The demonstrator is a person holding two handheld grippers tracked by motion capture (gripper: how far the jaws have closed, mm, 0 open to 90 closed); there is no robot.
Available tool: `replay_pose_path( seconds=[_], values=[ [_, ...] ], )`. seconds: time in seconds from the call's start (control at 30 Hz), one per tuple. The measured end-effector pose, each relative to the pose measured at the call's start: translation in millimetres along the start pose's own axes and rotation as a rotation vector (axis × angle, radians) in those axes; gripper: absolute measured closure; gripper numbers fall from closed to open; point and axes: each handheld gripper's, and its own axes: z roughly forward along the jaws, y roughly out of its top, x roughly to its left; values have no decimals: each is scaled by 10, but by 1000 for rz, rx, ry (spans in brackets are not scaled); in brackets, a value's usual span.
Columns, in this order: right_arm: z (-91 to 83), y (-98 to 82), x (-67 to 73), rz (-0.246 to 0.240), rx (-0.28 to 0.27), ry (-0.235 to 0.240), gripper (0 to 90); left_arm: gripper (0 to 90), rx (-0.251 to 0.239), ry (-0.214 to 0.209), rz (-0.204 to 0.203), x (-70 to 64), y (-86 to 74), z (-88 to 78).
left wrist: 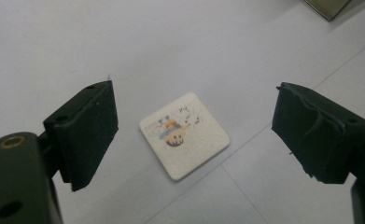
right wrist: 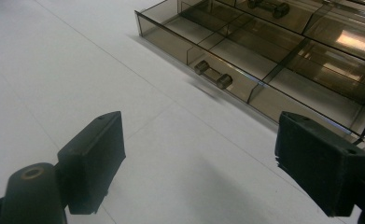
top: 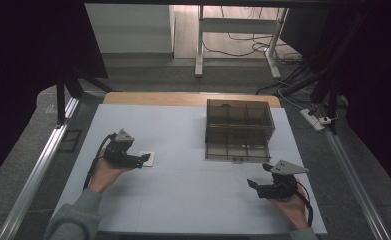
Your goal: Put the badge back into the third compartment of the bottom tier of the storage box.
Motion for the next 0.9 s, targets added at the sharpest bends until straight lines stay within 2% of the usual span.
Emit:
replay_pose_path(
  seconds=[0.17,0.57,0.73,0.9],
  values=[
    [-2,-2,-2,0,9,-6,158,144,24,11,14,-12,35,68],
    [18,-14,0,-3,17,-4,158,143,50,15,-3,2,140,250],
    [19,-19,4,-5,19,-4,158,140,83,22,-19,15,147,360],
    [27,-22,6,-7,25,-2,158,131,102,25,-46,54,133,402]
  ],
)
